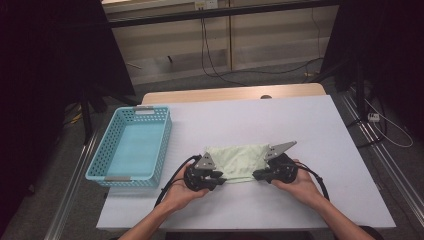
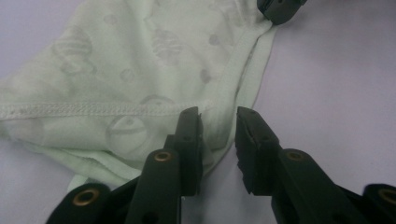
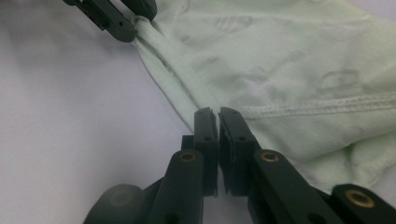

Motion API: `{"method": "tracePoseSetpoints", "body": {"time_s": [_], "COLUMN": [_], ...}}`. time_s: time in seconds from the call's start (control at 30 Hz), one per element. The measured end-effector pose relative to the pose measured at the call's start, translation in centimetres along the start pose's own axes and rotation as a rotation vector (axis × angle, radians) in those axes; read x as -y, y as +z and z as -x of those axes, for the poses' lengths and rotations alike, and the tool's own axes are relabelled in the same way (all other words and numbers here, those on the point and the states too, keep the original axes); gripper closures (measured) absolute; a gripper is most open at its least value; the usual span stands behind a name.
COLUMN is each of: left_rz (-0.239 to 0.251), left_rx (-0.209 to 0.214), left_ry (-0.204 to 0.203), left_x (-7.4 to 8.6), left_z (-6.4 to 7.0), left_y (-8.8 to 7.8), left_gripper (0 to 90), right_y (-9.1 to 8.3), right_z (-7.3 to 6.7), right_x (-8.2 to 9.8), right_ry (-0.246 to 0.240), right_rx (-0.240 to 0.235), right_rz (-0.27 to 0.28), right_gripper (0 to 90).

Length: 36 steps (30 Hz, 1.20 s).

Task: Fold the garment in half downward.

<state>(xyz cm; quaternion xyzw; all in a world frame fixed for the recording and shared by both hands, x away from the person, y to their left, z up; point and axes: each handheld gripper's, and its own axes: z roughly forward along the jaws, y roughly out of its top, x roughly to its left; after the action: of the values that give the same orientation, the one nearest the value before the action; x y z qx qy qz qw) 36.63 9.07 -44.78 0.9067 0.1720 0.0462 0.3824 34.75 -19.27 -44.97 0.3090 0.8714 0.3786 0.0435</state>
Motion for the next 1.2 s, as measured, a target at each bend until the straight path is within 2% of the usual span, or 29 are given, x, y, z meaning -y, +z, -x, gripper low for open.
{"method": "tracePoseSetpoints", "body": {"time_s": [0.1,0.2,0.33,0.37,0.4,0.47,0.57,0.67,0.73,0.83,1.0,1.2], "left_rz": [0.026,0.083,0.14,0.14,0.147,0.164,0.172,0.193,0.196,0.197,0.202,0.165], "left_rx": [-0.016,-0.027,-0.08,-0.095,-0.117,-0.131,-0.155,-0.186,-0.181,-0.193,-0.228,-0.231], "left_ry": [-0.035,-0.064,-0.138,-0.144,-0.158,-0.187,-0.188,-0.194,-0.217,-0.216,-0.217,-0.233], "left_x": [0.0,-0.1,-0.1,-0.1,0.0,0.0,-0.2,-0.4,-0.4,-0.4,-0.5,-0.2], "left_z": [-0.3,-1.0,-2.1,-2.4,-2.7,-3.1,-3.5,-3.9,-4.1,-4.3,-4.5,-4.7], "left_y": [-0.5,-1.2,-1.8,-1.9,-2.0,-2.1,-2.2,-2.3,-2.3,-2.3,-2.3,-2.0], "left_gripper": [60.2,54.3,39.3,35.7,33.4,30.0,22.5,18.8,13.8,10.6,9.3,11.4], "right_y": [0.0,-0.1,-0.5,-0.6,-0.7,-0.7,-0.4,0.0,0.1,0.3,0.9,1.8], "right_z": [-0.1,-0.2,-0.4,-0.4,-0.5,-0.5,-0.8,-1.3,-1.7,-2.2,-2.8,-3.8], "right_x": [0.1,0.0,-0.2,-0.2,-0.2,-0.3,-0.5,-0.8,-1.1,-1.4,-1.7,-2.0], "right_ry": [0.006,0.007,0.018,0.022,0.027,0.046,0.058,0.056,0.057,0.05,0.039,0.026], "right_rx": [-0.015,-0.013,-0.003,0.009,0.011,0.018,0.03,0.034,0.029,0.028,0.041,0.033], "right_rz": [0.006,0.018,0.088,0.101,0.108,0.133,0.154,0.171,0.179,0.183,0.183,0.174], "right_gripper": [80.5,78.5,73.4,70.7,69.6,64.7,58.9,52.5,51.1,45.7,40.2,36.0]}}
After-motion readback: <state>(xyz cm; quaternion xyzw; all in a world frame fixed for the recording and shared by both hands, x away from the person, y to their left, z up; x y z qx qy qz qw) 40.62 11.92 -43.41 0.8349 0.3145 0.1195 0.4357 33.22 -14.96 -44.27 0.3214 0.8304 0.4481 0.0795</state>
